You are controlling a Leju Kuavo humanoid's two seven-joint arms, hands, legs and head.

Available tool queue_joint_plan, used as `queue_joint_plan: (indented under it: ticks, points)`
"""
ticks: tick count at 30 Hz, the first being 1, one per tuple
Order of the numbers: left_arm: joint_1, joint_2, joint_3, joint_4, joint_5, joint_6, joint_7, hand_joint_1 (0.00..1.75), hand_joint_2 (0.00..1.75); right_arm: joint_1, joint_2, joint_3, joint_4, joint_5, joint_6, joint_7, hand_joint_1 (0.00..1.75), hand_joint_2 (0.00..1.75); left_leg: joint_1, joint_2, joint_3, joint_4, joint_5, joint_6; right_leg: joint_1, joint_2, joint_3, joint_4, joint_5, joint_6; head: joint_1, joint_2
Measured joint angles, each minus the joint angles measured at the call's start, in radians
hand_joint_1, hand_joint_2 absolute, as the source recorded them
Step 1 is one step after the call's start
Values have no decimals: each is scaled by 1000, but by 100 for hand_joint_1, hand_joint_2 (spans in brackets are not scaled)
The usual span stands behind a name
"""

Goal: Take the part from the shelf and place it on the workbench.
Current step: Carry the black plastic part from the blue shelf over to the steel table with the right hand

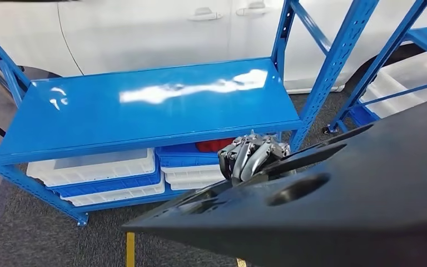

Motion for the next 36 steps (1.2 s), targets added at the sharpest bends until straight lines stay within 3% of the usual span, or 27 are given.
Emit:
queue_joint_plan:
  ticks: [2, 4, 5, 6, 7, 8, 9, 11, 12, 13, 15, 16, 17, 19, 20, 21, 22, 23, 24, 26, 27, 29, 30, 31, 34, 35, 36]
  points:
    - [1, -1, 0, 0, 0, 1, 0, 0, 175, -7, 7, -6, 6, 0, 6, 5, 175, 175, 3, -2, -29, 85, -94, -5, -1, -4, -27, -4, 27, -14, 0, 0]
    - [1, -2, 0, 0, -1, 1, 0, 0, 175, -11, 11, -8, 12, -2, 12, 7, 175, 175, 3, -2, -56, 217, -184, -7, 3, -4, -62, -3, 53, -18, 0, 0]
    - [1, -2, 0, 0, -1, 2, 0, 0, 175, -12, 11, -9, 16, -4, 15, 6, 175, 175, 3, -2, -57, 265, -193, -7, 5, -4, -80, -1, 67, -18, 0, 0]
    - [1, -2, 0, 0, -1, 3, 1, 0, 175, -13, 11, -9, 20, -7, 18, 6, 175, 175, 3, -2, -44, 286, -179, -6, 6, -4, -99, 0, 80, -17, 0, 0]
    - [1, -2, 0, 0, 0, 4, 1, 0, 175, -14, 11, -9, 24, -9, 21, 5, 175, 175, 2, -2, -13, 270, -149, -4, 7, -4, -117, 2, 92, -15, 0, 0]
    - [0, -2, 0, 0, 0, 5, 1, 0, 175, -17, 11, -9, 29, -12, 25, 4, 175, 175, 2, -2, 33, 224, -124, 0, 7, -4, -132, 6, 104, -13, 0, 0]
    - [-1, -2, 1, 0, 0, 7, 2, 0, 175, -21, 11, -9, 33, -14, 28, 3, 175, 175, 0, -2, 92, 153, -116, 4, 8, -4, -145, 10, 114, -10, 0, 0]
    - [-3, -2, 1, 0, 0, 9, 2, 0, 175, -29, 12, -9, 39, -16, 31, 1, 175, 175, -4, -2, 190, 14, -144, 11, 10, -6, -160, 16, 132, 0, 0, 0]
    - [-4, -2, 1, 0, 0, 10, 3, 0, 175, -33, 12, -9, 43, -17, 31, 1, 175, 175, -7, -2, 212, -25, -157, 14, 10, -7, -163, 16, 142, 6, 0, 0]
    - [-3, -3, 1, 0, -1, 10, 3, 0, 175, -36, 12, -10, 46, -17, 31, 0, 175, 175, -8, -2, 213, -41, -158, 18, 9, -8, -164, 13, 153, 12, 0, 0]
    - [-1, -6, 1, 0, -2, 12, 3, 0, 175, -39, 12, -10, 52, -17, 32, -1, 175, 175, -6, 2, 196, -43, -135, 30, 5, -6, -172, 20, 144, 24, 0, 0]
    - [-1, -7, 1, 0, -2, 13, 3, 0, 175, -41, 12, -10, 54, -17, 32, -2, 175, 175, -4, 4, 185, -45, -122, 36, 4, -4, -182, 45, 110, 29, 0, 0]
    - [-1, -9, 2, 0, -2, 14, 3, 0, 175, -42, 12, -10, 57, -18, 32, -2, 175, 175, -2, 7, 172, -45, -108, 41, 1, -3, -196, 90, 57, 33, 0, 0]
    - [-1, -9, 2, 0, -1, 14, 3, 0, 175, -43, 12, -10, 62, -24, 32, -2, 175, 175, -3, 8, 140, -43, -82, 45, -3, -2, -222, 217, -41, 42, 0, 0]
    - [0, -9, 2, 0, -1, 14, 3, 0, 175, -45, 12, -10, 65, -28, 32, -1, 175, 175, -3, 8, 122, -40, -70, 44, -5, -2, -226, 272, -56, 46, 0, 0]
    - [0, -9, 2, 0, -1, 14, 3, 0, 175, -47, 12, -10, 68, -32, 31, 0, 175, 175, -3, 8, 102, -36, -58, 43, -7, -2, -218, 300, -45, 49, 0, 0]
    - [0, -9, 3, 0, -1, 13, 3, 0, 175, -50, 12, -10, 70, -35, 29, 1, 175, 175, -3, 8, 82, -31, -47, 40, -9, -2, -195, 298, -18, 50, 0, 0]
    - [1, -9, 3, 0, -1, 13, 3, 0, 175, -53, 12, -10, 72, -38, 27, 2, 175, 175, -3, 8, 64, -25, -37, 37, -10, -2, -154, 258, 9, 49, 0, 0]
    - [1, -9, 4, 0, -1, 12, 2, 0, 175, -57, 12, -9, 73, -41, 24, 2, 175, 175, -3, 8, 48, -18, -29, 34, -10, -2, -101, 194, 16, 45, 0, 0]
    - [1, -9, 4, 0, -1, 8, 0, 0, 175, -64, 12, -9, 72, -46, 18, 2, 175, 175, -4, 7, 30, -11, -12, 24, -5, 0, -9, 59, -7, 33, 0, 0]
    - [1, -9, 4, 0, -1, 6, -2, 0, 175, -65, 12, -9, 72, -47, 15, 1, 175, 175, -4, 6, 25, -11, -4, 18, -1, 1, 12, 21, -22, 27, 0, 0]
    - [3, -9, 4, 0, -1, 2, -3, 0, 175, -66, 11, -9, 72, -49, 11, -3, 175, 175, -1, 6, 20, -16, 11, 5, 1, 0, 9, 4, -12, 14, 0, 0]
    - [4, -9, 4, 0, -1, 1, -3, 0, 175, -67, 10, -9, 72, -49, 11, -5, 175, 175, 0, 5, 14, -10, 2, 0, 0, -2, 1, 1, -2, 6, 0, 0]
    - [6, -8, 4, 0, -2, 0, -3, 0, 175, -67, 10, -9, 73, -49, 11, -8, 175, 175, 1, 4, 4, 11, -27, -5, -2, -3, -10, -2, 11, -3, 0, 0]
    - [7, -9, 4, 0, -2, 0, -3, 0, 175, -67, 9, -9, 74, -49, 12, -12, 175, 175, 4, 3, -39, 166, -169, -16, -1, -5, -49, -4, 46, -17, 0, 0]
    - [7, -9, 4, 0, -2, 0, -3, 0, 175, -67, 9, -9, 76, -49, 13, -13, 175, 175, 4, 3, -47, 224, -193, -18, 0, -5, -66, -3, 58, -17, 0, 0]
    - [7, -9, 4, 0, -2, 0, -3, 0, 175, -67, 9, -9, 78, -50, 14, -13, 175, 175, 4, 3, -45, 261, -192, -20, 1, -5, -83, -1, 70, -15, 0, 0]
